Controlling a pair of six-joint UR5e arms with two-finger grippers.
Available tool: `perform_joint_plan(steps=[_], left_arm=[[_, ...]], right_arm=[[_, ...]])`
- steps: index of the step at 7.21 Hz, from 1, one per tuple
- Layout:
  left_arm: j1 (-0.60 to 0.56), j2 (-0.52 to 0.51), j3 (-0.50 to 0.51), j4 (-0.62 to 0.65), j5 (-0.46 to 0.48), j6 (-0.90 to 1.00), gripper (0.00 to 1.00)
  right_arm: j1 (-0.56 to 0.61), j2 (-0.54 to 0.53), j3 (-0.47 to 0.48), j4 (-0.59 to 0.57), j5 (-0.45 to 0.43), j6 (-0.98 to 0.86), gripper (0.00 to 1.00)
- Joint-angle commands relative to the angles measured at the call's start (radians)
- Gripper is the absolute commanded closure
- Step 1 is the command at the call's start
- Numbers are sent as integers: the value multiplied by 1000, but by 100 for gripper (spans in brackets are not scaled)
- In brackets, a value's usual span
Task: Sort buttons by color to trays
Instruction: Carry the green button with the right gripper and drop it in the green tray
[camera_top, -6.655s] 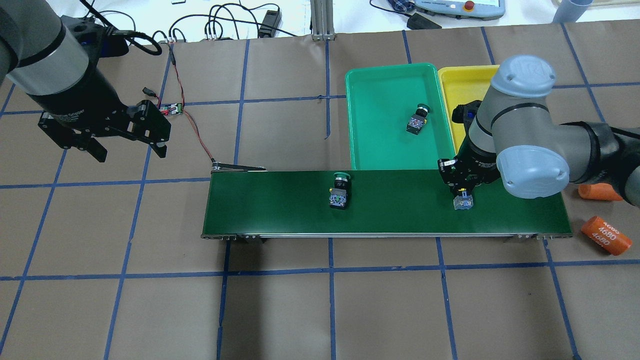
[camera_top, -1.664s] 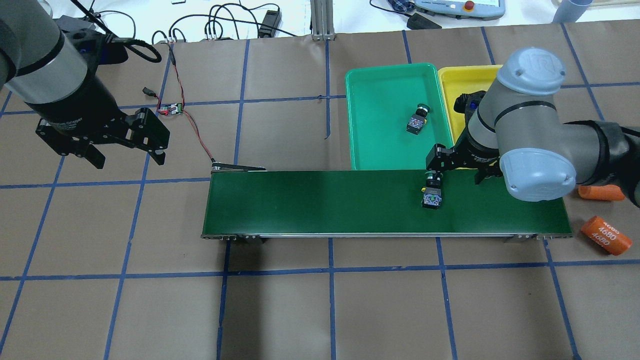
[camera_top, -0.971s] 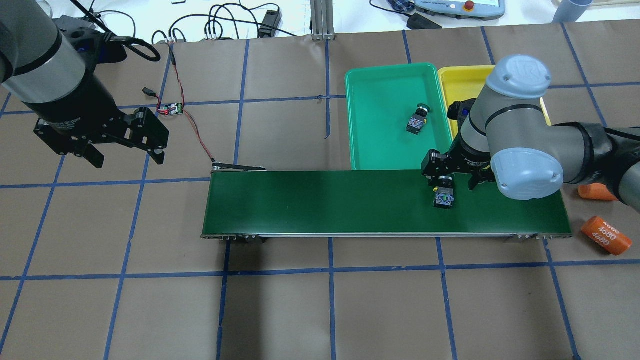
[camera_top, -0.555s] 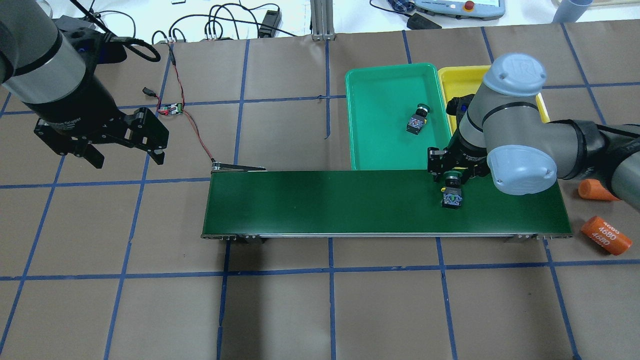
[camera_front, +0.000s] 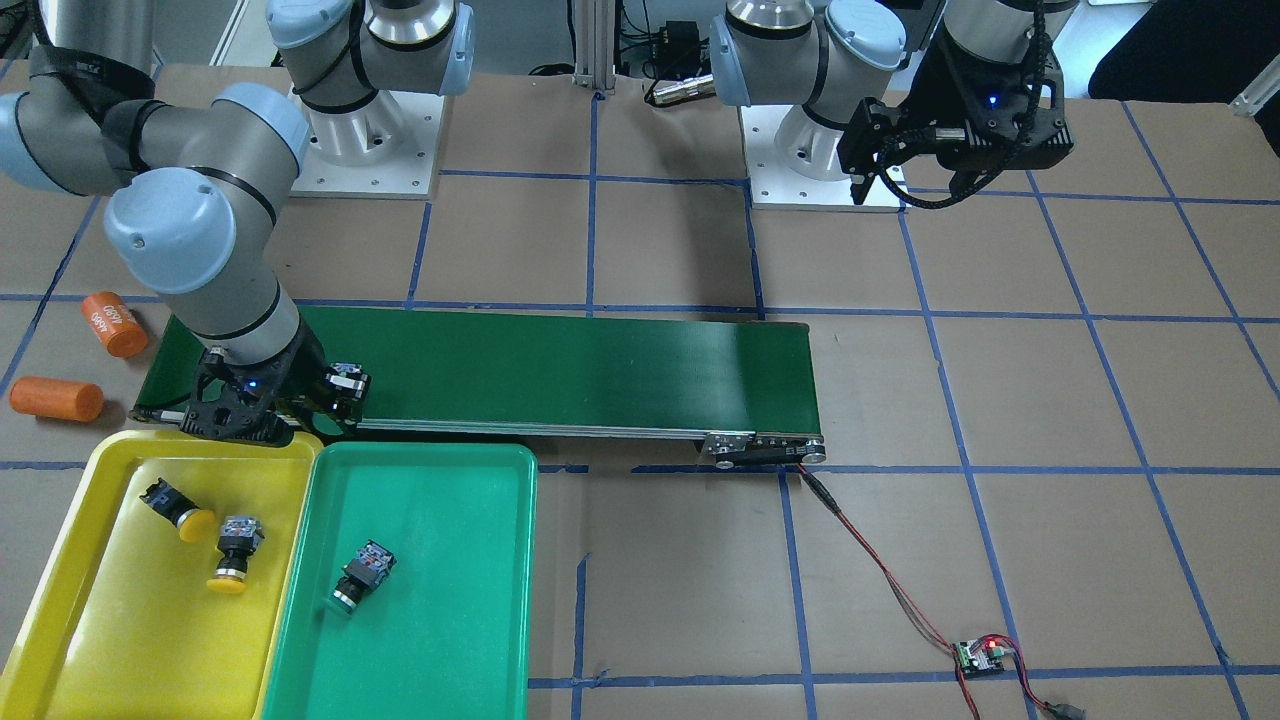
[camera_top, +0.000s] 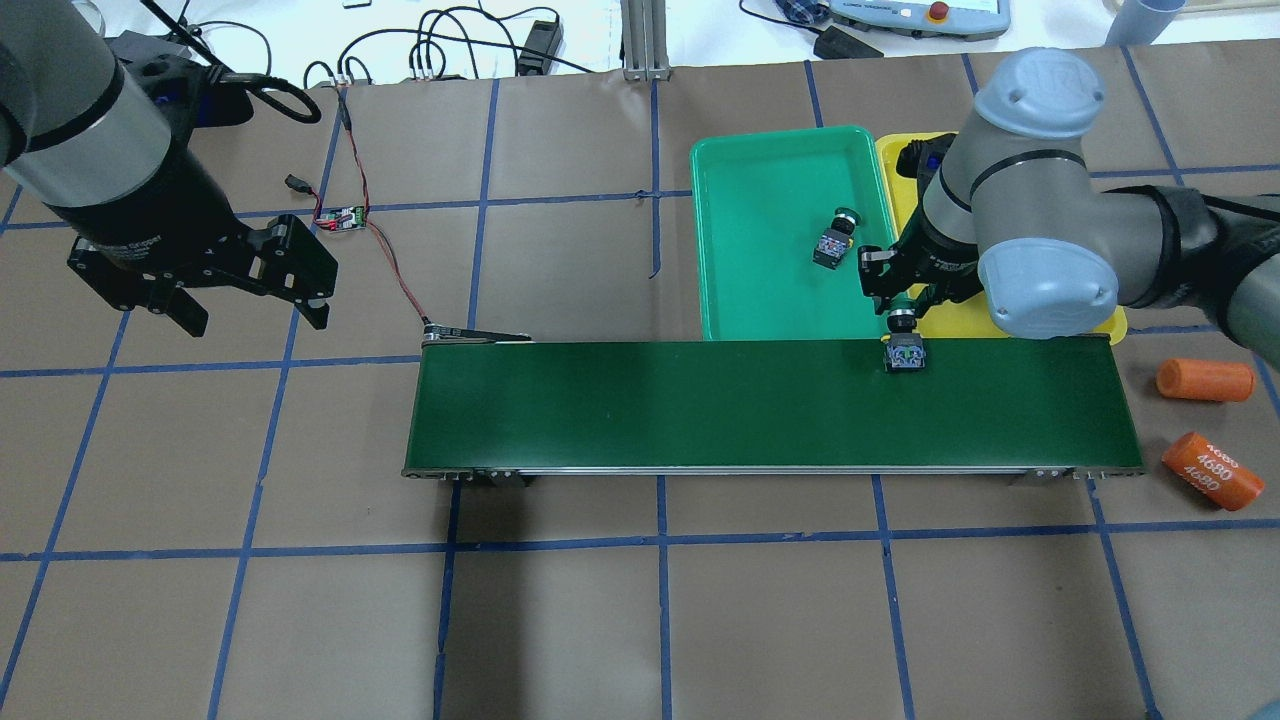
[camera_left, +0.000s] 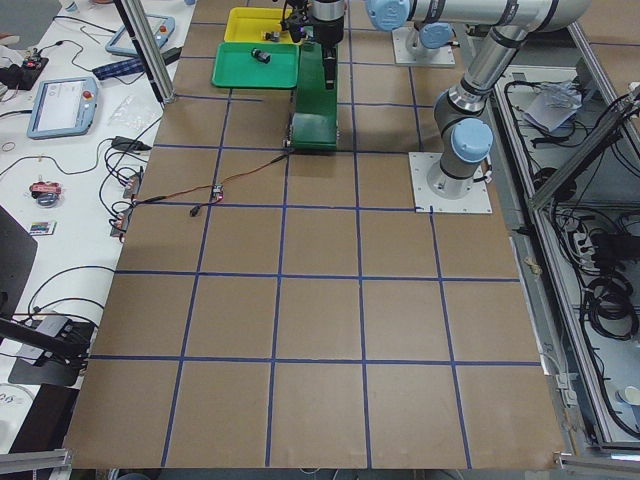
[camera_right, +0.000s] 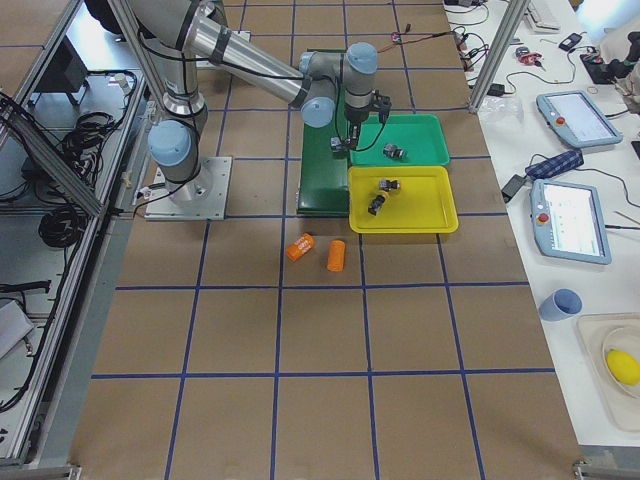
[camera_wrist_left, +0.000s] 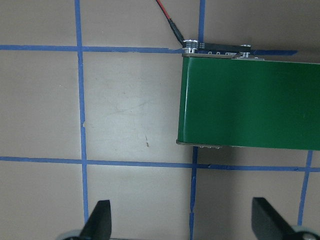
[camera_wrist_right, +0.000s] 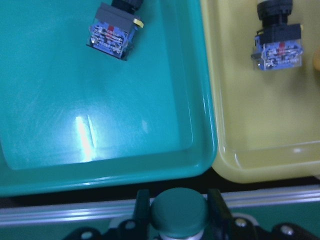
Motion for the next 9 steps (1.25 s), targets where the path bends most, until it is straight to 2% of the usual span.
perform_joint_plan(steps=[1, 2, 3, 4, 5, 6, 8, 9], left_arm=[[2, 0, 1, 0, 1, 0, 0], [0, -1, -1, -2, 1, 0, 0], [0, 0, -2, -5, 1, 0, 0], [0, 0, -2, -5, 4, 0, 0], [2, -9, -1, 0, 10, -2, 0], [2, -5, -2, -6, 8, 0, 0], [2, -14, -2, -8, 8, 0, 0], [2, -12, -2, -3, 7, -2, 0]], right_arm=[[36, 107, -210, 40, 34, 16, 72], [39, 194, -331, 79, 31, 16, 64], [35, 255, -430, 181, 16, 16, 60], [34, 262, -440, 224, 14, 17, 56], [34, 264, -437, 240, 10, 19, 13], [34, 261, -434, 266, -7, 17, 0], [34, 244, -403, 274, -24, 14, 0], [33, 198, -351, 306, -24, -1, 0]])
